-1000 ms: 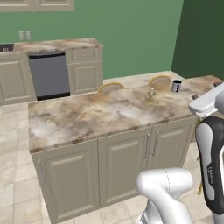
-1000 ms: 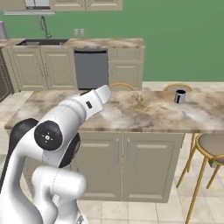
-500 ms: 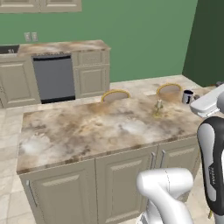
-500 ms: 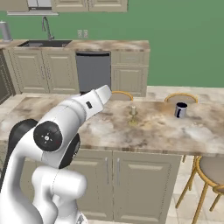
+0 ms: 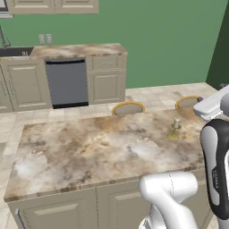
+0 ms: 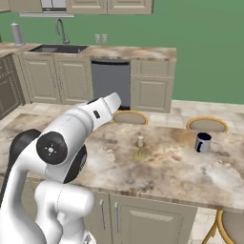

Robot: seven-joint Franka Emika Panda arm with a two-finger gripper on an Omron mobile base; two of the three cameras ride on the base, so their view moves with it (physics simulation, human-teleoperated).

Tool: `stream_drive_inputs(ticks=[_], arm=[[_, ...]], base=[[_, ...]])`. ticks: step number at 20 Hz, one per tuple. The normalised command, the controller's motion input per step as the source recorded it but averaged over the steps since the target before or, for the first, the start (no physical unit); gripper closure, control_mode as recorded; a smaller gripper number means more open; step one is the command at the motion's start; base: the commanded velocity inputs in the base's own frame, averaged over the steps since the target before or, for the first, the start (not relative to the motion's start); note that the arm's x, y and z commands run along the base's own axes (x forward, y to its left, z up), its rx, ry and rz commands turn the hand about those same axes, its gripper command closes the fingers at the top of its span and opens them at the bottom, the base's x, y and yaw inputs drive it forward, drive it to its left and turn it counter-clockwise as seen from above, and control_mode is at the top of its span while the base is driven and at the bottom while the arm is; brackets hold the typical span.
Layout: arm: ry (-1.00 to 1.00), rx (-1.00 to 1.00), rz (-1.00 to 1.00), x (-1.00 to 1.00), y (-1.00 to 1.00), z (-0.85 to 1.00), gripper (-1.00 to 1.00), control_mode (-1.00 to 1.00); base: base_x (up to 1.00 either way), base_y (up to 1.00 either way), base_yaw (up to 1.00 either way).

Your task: Pick the candle and candle from the dining table and place them in the open cabinet. Close the cabinet after placing the objects.

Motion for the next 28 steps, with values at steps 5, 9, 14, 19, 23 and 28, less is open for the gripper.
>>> stream_drive_inputs(ticks=[5, 9, 14, 19, 23, 28], arm=[[0.0, 0.0, 0.0, 0.0, 0.0, 0.0, -1.0, 1.0], [0.0, 0.0, 0.0, -0.02, -0.02, -0.03, -1.0, -1.0], [0.0, 0.03, 0.0, -0.41, -0.38, -0.11, -1.0, -1.0], [0.04, 0.05, 0.05, -0.28, -0.51, -0.24, -1.0, -1.0], [0.1, 0.0, 0.2, -0.05, -0.33, -0.43, -1.0, -1.0], [0.19, 0.0, 0.24, 0.0, -0.11, -0.6, -1.0, -1.0]], base=[[0.05, -0.13, 0.04], [0.0, 0.0, 0.0], [0.0, 0.0, 0.0], [0.0, 0.0, 0.0], [0.0, 0.0, 0.0], [0.0, 0.0, 0.0]])
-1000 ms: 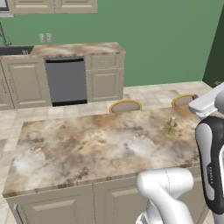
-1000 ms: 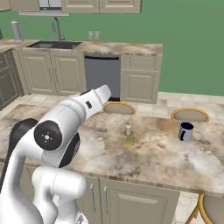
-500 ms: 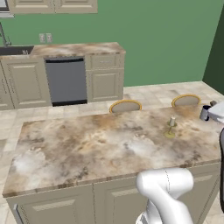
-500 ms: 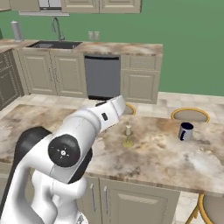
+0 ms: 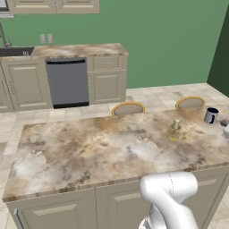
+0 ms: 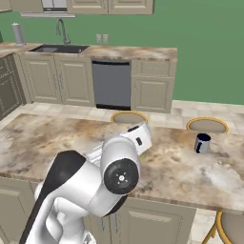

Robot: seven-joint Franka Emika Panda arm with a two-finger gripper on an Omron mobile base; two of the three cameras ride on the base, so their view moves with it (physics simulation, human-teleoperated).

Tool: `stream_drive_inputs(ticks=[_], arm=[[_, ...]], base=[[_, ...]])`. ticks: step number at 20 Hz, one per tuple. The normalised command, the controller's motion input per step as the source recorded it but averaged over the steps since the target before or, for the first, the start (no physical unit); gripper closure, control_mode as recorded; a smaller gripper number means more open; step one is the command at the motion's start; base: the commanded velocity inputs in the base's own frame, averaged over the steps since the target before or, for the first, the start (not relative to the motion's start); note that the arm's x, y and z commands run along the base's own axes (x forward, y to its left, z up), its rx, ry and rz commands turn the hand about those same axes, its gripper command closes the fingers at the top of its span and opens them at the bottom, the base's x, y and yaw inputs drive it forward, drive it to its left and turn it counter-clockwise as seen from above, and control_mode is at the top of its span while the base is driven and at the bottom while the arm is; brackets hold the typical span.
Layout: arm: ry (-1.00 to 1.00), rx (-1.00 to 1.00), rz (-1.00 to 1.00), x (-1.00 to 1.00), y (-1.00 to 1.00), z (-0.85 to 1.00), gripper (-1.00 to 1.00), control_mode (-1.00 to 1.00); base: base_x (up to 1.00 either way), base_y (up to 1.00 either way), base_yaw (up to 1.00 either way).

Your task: Pick the candle and candle from the dining table and place them in the open cabinet. Close the cabinet after placing the objects.

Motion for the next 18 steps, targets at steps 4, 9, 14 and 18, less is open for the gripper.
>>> stream_drive_inputs(ticks=[4, 9, 14, 18], arm=[[0.19, 0.0, 0.19, 0.03, 0.0, -0.6, -1.0, -1.0], [0.13, 0.0, 0.12, 0.01, 0.0, -0.49, -1.0, -1.0], [0.0, 0.0, 0.07, 0.02, -0.1, -0.29, -1.0, -1.0], [0.0, 0.0, 0.03, 0.31, 0.0, -0.39, -1.0, -1.0]], base=[[0.0, 0.0, 0.0], [0.0, 0.0, 0.0], [0.0, 0.0, 0.0], [0.0, 0.0, 0.0]])
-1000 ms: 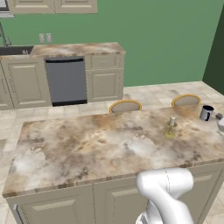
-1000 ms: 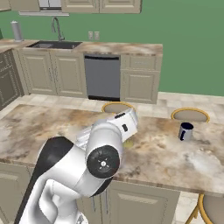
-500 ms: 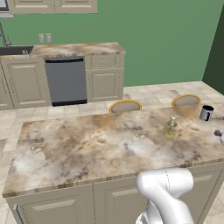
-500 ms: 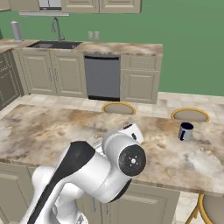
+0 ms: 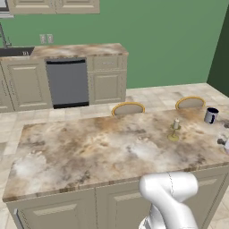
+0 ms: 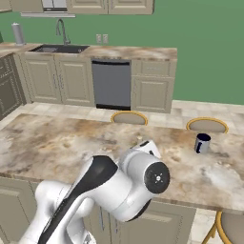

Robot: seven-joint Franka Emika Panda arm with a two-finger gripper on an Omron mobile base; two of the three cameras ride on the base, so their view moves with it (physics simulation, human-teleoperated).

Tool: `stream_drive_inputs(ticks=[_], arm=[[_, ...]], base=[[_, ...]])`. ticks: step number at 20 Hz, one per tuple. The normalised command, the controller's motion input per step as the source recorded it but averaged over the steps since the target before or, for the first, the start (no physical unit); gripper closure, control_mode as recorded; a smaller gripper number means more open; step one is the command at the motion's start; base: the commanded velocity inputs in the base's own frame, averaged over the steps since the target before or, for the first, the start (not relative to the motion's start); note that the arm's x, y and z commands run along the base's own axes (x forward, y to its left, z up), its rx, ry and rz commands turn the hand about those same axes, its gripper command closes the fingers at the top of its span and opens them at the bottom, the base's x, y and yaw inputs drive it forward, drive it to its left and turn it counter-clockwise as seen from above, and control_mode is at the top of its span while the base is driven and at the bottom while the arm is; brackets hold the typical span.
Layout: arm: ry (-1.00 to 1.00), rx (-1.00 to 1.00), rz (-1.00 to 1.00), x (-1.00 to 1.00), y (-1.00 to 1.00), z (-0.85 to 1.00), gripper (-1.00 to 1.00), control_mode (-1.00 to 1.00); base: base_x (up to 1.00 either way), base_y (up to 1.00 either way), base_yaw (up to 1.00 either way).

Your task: Pick the candle and candle from the dining table and place them in the open cabinet. Close the cabinet after placing the objects.

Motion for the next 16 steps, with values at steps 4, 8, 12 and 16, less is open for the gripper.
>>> stream_drive_inputs(ticks=[4, 8, 12, 16], arm=[[0.0, 0.0, 0.01, 0.47, 0.0, -0.44, -1.0, -1.0], [0.0, 0.0, 0.0, 0.48, 0.0, -0.37, -1.0, -1.0], [0.0, 0.0, 0.0, 0.46, 0.0, -0.33, -1.0, -1.0], [0.0, 0.0, 0.0, 0.42, 0.0, -0.33, -1.0, -1.0]], base=[[0.0, 0.0, 0.0], [0.0, 0.0, 0.0], [0.0, 0.0, 0.0], [0.0, 0.0, 0.0]])
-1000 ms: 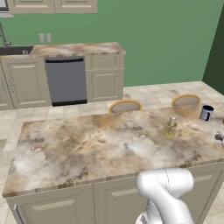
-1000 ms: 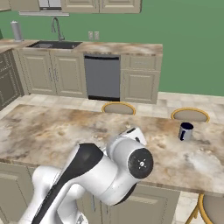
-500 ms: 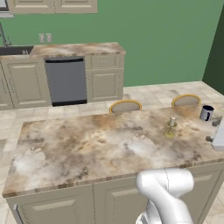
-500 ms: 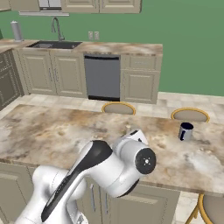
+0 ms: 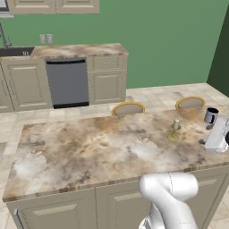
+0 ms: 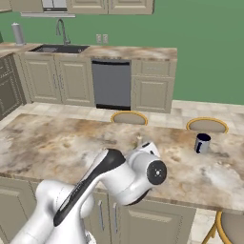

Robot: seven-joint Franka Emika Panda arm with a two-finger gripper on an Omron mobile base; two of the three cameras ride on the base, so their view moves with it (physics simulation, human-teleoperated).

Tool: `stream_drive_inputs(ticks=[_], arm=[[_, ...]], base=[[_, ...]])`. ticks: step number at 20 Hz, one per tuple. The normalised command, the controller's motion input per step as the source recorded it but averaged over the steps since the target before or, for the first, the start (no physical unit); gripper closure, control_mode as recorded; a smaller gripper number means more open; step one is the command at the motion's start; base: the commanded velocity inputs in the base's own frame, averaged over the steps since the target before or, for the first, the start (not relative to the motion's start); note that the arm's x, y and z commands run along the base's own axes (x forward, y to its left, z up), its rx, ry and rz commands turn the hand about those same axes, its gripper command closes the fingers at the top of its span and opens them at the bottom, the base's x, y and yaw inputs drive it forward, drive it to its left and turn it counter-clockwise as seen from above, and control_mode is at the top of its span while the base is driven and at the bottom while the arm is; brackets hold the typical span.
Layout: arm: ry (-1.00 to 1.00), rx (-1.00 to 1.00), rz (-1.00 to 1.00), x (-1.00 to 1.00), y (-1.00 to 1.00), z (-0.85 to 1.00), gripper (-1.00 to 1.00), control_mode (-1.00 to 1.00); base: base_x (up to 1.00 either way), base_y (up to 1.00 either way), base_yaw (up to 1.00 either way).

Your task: Pick the candle and candle from the dining table and place them in the open cabinet. Close the cabinet after placing the objects.

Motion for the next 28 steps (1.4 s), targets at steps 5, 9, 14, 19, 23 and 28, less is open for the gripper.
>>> stream_drive_inputs(ticks=[5, 9, 14, 19, 23, 28], arm=[[0.0, 0.0, 0.01, 0.4, -0.04, -0.34, -1.0, -1.0], [0.01, 0.0, 0.02, 0.45, -0.08, -0.32, -1.0, -1.0], [0.02, 0.0, 0.03, 0.44, -0.2, -0.25, -1.0, -1.0], [0.02, 0.0, 0.03, 0.41, -0.26, -0.26, -1.0, -1.0], [0.0, 0.0, 0.03, 0.36, -0.21, -0.2, -1.0, -1.0], [0.0, 0.0, 0.01, 0.1, -0.05, -0.06, -1.0, -1.0]], base=[[0.0, 0.0, 0.0], [0.0, 0.0, 0.0], [0.0, 0.0, 0.0], [0.0, 0.0, 0.0], [0.0, 0.0, 0.0], [0.0, 0.0, 0.0]])
